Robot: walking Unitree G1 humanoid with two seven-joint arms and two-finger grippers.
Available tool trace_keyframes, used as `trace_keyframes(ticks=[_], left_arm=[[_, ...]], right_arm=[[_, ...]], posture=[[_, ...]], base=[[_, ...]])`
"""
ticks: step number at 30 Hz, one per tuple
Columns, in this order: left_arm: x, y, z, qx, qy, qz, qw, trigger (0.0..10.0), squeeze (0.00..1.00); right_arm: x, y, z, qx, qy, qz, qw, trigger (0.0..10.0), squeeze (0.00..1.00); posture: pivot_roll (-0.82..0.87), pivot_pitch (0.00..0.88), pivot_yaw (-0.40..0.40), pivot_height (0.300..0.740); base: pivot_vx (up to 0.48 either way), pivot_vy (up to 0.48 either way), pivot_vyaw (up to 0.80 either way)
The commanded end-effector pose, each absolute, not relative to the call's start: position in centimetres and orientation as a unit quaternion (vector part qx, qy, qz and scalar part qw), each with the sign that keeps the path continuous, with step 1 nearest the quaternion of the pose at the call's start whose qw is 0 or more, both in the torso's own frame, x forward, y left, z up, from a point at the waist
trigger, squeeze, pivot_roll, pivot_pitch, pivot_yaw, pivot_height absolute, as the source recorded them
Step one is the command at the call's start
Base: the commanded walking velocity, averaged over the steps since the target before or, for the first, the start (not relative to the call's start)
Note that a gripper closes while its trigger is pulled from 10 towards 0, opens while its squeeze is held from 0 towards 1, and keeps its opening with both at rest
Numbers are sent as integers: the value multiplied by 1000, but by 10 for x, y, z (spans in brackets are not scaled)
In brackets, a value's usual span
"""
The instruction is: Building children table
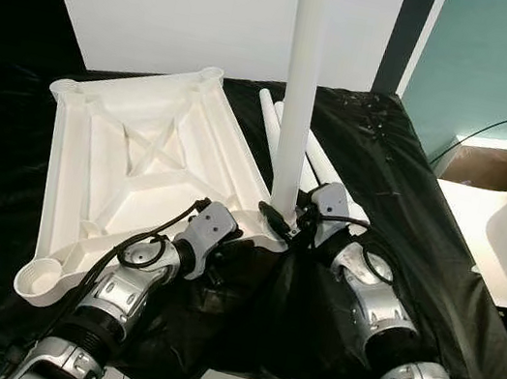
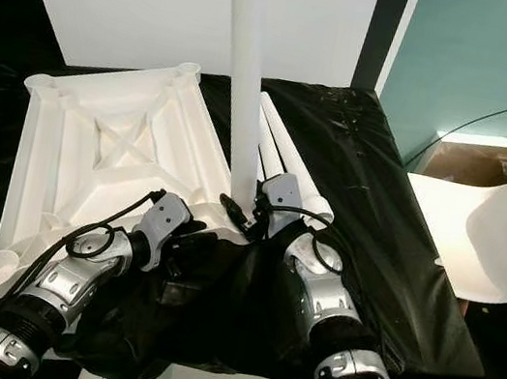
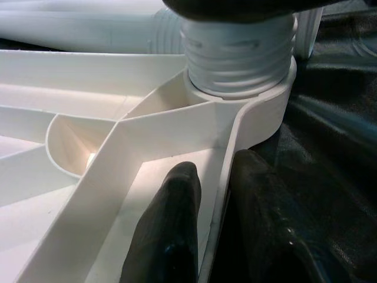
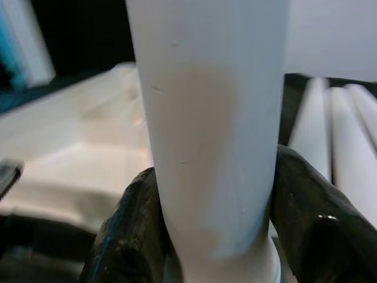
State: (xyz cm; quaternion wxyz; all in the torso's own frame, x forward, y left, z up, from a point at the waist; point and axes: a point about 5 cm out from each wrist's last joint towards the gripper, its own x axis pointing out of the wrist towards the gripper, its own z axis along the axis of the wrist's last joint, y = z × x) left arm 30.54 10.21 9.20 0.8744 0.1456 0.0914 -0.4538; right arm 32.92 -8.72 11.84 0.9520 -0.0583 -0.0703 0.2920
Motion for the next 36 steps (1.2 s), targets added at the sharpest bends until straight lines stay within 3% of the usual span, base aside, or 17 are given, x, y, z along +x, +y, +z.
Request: trace_keyframes(ticks=[1,12,13,15,16,17,18,19,20,22,23,35,36], left_arm=[[295,106,70,149,143,-468,859,10000,0],[294,105,68,149,145,-473,856,10000,0],[294,105,68,149,145,-473,856,10000,0],[294,105,68,149,144,-474,856,10000,0],[294,105,68,149,144,-474,856,10000,0],[294,104,68,149,145,-475,855,10000,0],[294,104,68,149,145,-476,855,10000,0],[294,104,68,149,145,-476,855,10000,0],[294,104,68,149,145,-476,854,10000,0],[294,103,68,149,144,-476,855,10000,0],[294,103,69,148,143,-475,855,10000,0],[293,101,68,147,144,-478,854,10000,0],[294,101,69,147,143,-477,855,10000,0]], right_arm=[[324,-104,96,-47,-20,234,971,0,0],[314,-100,100,-26,-63,130,989,0,0],[315,-101,100,-33,-61,127,989,6196,0],[315,-102,101,-36,-59,128,989,6196,0],[316,-101,102,-46,-63,140,987,10000,0],[317,-101,105,-44,-66,164,983,10000,0],[317,-101,107,-45,-69,178,981,10000,537],[317,-101,107,-45,-69,178,981,10000,537],[319,-102,110,-39,-70,193,978,10000,1000],[323,-104,114,-38,-70,220,972,10000,1000],[325,-105,119,-44,-75,246,965,10000,0],[337,-104,141,-92,-100,323,937,10000,0],[339,-104,141,-96,-94,332,934,6510,0]], posture=[[-33,0,42,740],[-42,0,52,740],[-44,0,52,740],[-44,0,52,740],[-47,0,54,740],[-49,0,53,740],[-49,0,53,740],[-49,0,53,740],[-51,0,51,740],[-52,0,49,740],[-50,0,47,740],[-46,0,48,740],[-46,0,48,740]], base=[[0,0,0],[0,0,0],[0,0,0],[0,0,0],[0,0,0],[0,0,0],[0,0,0],[0,0,0],[0,0,0],[0,0,0],[0,0,0],[0,0,0],[0,0,0]])
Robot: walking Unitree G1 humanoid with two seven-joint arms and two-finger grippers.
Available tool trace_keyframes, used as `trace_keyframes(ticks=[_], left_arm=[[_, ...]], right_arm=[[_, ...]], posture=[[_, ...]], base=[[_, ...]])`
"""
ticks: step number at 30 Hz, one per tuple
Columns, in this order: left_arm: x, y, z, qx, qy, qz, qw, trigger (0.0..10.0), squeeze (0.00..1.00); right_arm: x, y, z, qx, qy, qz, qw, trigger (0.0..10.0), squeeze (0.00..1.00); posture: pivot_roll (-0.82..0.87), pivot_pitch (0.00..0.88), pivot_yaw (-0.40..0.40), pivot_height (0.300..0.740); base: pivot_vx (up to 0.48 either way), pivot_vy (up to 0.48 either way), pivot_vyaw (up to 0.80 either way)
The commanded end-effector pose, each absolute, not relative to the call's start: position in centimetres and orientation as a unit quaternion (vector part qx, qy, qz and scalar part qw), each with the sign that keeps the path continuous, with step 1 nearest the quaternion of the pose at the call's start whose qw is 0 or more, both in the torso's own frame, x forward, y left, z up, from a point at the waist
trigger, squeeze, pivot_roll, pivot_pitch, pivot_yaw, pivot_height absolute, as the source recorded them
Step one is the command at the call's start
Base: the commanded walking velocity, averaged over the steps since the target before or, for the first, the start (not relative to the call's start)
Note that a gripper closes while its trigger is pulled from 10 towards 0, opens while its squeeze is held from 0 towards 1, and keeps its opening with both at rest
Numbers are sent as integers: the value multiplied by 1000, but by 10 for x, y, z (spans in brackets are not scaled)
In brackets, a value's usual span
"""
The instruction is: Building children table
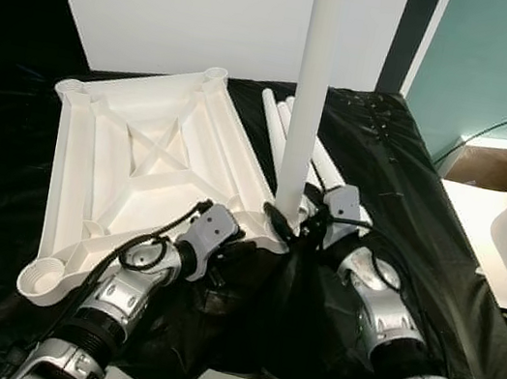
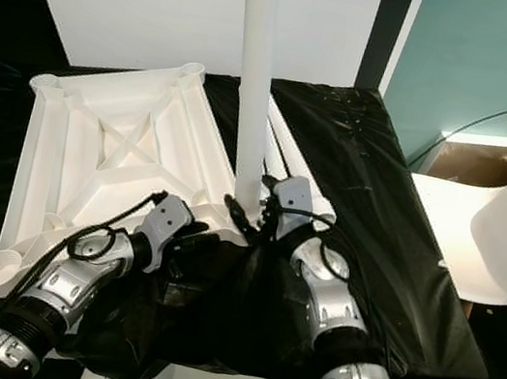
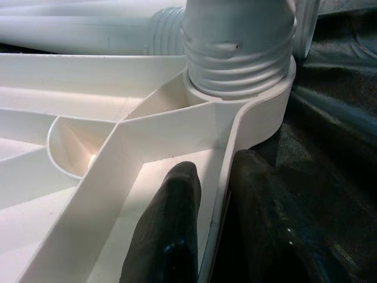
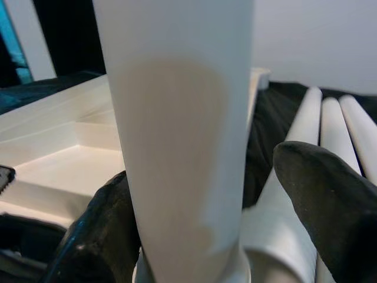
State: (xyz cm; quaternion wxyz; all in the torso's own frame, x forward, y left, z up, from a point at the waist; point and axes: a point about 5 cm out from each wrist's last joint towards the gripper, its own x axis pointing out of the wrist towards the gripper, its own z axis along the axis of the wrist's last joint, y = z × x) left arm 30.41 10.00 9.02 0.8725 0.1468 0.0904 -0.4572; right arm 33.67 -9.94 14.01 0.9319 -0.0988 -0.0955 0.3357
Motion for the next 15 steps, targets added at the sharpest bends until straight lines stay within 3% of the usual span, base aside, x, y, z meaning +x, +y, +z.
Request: trace_keyframes(ticks=[1,2,10,15], left_arm=[[294,101,69,147,143,-477,855,10000,0],[294,102,69,147,141,-476,855,10000,0],[292,103,68,148,144,-477,854,10000,0],[294,104,70,149,142,-474,856,10000,0]], right_arm=[[339,-104,141,-96,-94,332,934,6510,0],[342,-107,138,-105,-76,338,932,0,0],[338,-112,125,-91,-48,316,943,0,0],[319,-106,101,-43,-35,243,968,0,0]], posture=[[-46,0,48,740],[-44,0,49,740],[-38,0,49,740],[-35,0,51,740]], base=[[0,0,0],[0,0,0],[0,0,0],[0,0,0]])
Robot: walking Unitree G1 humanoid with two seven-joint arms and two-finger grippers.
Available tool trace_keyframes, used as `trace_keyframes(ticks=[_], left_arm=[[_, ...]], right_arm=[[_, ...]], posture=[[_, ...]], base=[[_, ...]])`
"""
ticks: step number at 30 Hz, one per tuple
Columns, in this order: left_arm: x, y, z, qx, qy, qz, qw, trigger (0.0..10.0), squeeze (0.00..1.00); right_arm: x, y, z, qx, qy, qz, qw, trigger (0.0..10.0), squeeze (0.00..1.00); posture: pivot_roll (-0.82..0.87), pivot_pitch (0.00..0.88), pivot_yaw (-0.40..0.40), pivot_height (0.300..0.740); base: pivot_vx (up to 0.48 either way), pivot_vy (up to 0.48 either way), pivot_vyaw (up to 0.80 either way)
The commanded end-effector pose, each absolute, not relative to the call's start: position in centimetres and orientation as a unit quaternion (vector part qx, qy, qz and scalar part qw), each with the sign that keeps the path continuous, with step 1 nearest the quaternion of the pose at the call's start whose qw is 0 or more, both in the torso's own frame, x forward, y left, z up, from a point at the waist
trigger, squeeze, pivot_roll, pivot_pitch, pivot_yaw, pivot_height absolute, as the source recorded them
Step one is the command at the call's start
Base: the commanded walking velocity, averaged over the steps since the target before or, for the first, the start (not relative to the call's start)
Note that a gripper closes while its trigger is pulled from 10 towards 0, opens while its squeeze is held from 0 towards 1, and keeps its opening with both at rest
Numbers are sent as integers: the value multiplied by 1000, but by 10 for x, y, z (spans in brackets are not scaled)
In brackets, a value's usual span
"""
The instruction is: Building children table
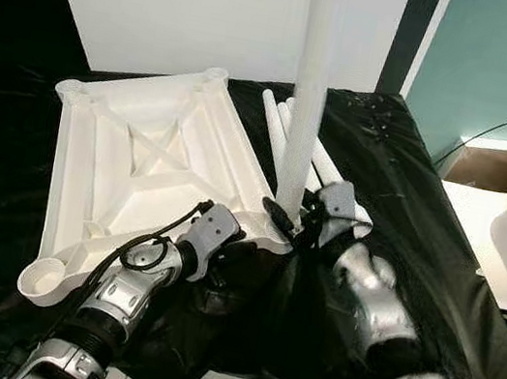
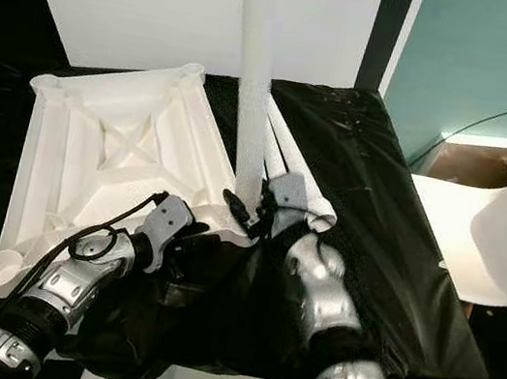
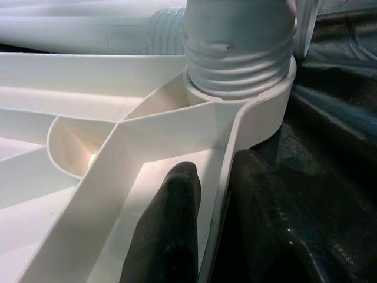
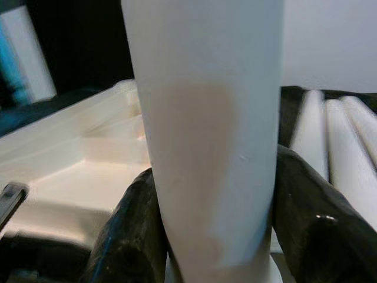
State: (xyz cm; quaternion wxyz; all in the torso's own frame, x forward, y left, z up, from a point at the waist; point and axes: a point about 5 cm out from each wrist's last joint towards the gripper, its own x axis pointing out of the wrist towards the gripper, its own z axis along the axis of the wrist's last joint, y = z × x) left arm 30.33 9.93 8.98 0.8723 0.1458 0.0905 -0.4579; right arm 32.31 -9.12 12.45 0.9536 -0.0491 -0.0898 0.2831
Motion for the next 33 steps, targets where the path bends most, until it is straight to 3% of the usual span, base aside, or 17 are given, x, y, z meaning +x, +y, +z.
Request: trace_keyframes(ticks=[1,12,13,15,16,22,23,33], left_arm=[[294,105,70,149,141,-474,856,10000,0],[296,105,69,151,143,-473,856,10000,0],[297,105,70,152,142,-473,856,10000,0],[297,105,70,152,142,-473,856,10000,0],[297,106,71,154,141,-473,856,10000,0],[294,104,67,150,147,-477,853,10000,0],[294,103,67,150,146,-478,853,10000,0],[293,99,66,148,144,-483,851,10000,0]], right_arm=[[315,-106,94,-30,-22,219,975,0,0],[313,-105,83,-51,-11,124,991,0,0],[314,-103,84,-57,-12,131,990,3647,0],[314,-103,84,-57,-12,131,990,3647,0],[313,-99,88,-64,-23,156,985,10000,1000],[311,-95,96,-42,-37,209,976,10000,1000],[311,-95,98,-52,-42,226,972,10000,0],[332,-117,121,-116,-71,265,955,10000,0]], posture=[[-34,0,51,740],[-39,0,55,740],[-40,0,57,740],[-40,0,57,740],[-41,0,61,740],[-48,0,57,740],[-49,0,57,740],[-54,0,59,740]], base=[[0,0,0],[0,0,0],[0,0,0],[0,0,0],[0,0,0],[0,0,0],[0,0,0],[0,0,0]])
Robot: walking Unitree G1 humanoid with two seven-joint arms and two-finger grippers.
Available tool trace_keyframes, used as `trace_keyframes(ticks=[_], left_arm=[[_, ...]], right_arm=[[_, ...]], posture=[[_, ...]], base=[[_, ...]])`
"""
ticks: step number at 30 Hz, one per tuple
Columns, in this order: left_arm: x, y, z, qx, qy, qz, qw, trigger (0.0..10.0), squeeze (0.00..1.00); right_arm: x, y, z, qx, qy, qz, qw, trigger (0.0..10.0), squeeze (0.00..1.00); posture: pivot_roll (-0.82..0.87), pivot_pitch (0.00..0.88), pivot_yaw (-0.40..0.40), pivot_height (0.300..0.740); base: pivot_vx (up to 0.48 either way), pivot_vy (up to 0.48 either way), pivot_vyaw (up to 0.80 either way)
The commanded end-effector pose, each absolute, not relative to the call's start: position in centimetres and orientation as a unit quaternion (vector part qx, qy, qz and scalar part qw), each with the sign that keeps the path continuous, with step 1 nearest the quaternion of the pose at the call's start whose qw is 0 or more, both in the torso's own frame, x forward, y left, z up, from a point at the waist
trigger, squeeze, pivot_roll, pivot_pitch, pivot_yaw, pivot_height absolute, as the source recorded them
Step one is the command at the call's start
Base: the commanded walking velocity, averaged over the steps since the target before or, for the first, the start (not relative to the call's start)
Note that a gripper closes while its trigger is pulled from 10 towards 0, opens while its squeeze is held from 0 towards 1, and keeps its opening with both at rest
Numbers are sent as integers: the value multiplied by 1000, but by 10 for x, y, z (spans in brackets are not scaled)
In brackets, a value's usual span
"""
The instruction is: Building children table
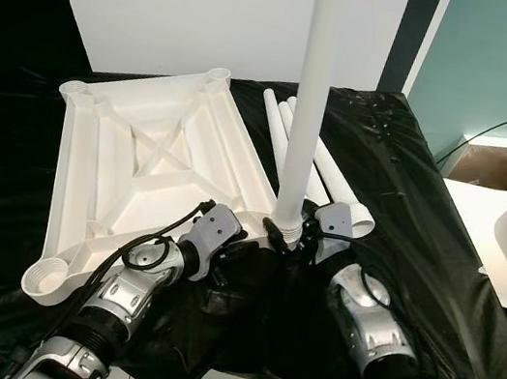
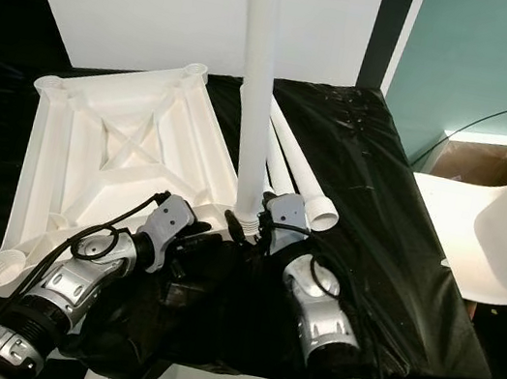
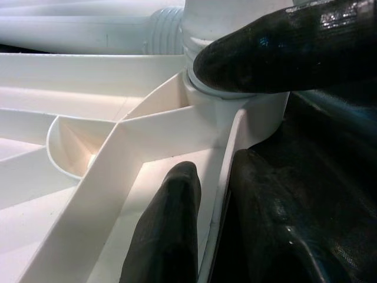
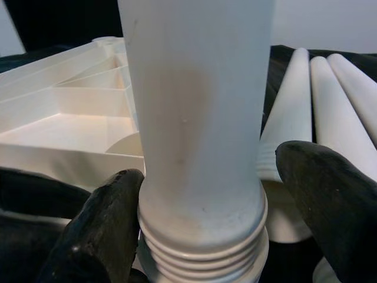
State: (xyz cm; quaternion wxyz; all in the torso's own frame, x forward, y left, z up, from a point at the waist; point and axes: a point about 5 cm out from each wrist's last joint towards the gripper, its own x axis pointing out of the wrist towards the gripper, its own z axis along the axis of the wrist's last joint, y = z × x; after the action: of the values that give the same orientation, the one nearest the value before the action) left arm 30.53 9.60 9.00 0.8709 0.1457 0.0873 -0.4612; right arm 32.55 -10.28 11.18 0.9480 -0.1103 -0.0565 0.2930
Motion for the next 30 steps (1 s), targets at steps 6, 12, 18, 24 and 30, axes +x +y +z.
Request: trace_keyframes(ticks=[6,12,18,24,30], left_arm=[[295,98,68,148,142,-482,852,10000,0],[293,97,67,148,142,-484,851,10000,0],[292,98,66,147,143,-484,851,10000,0],[294,98,67,147,141,-481,853,10000,0],[293,98,67,145,142,-480,854,10000,0]], right_arm=[[341,-116,132,-124,-76,294,945,9961,0],[341,-108,132,-122,-74,322,936,2980,0],[342,-109,128,-125,-58,334,932,0,0],[343,-123,121,-111,-57,214,969,0,0],[312,-109,94,-89,-47,155,983,0,0]], posture=[[-54,0,63,740],[-50,0,63,740],[-47,0,59,740],[-46,0,52,740],[-50,0,51,740]], base=[[0,0,0],[0,0,0],[0,0,0],[0,0,0],[0,0,0]])
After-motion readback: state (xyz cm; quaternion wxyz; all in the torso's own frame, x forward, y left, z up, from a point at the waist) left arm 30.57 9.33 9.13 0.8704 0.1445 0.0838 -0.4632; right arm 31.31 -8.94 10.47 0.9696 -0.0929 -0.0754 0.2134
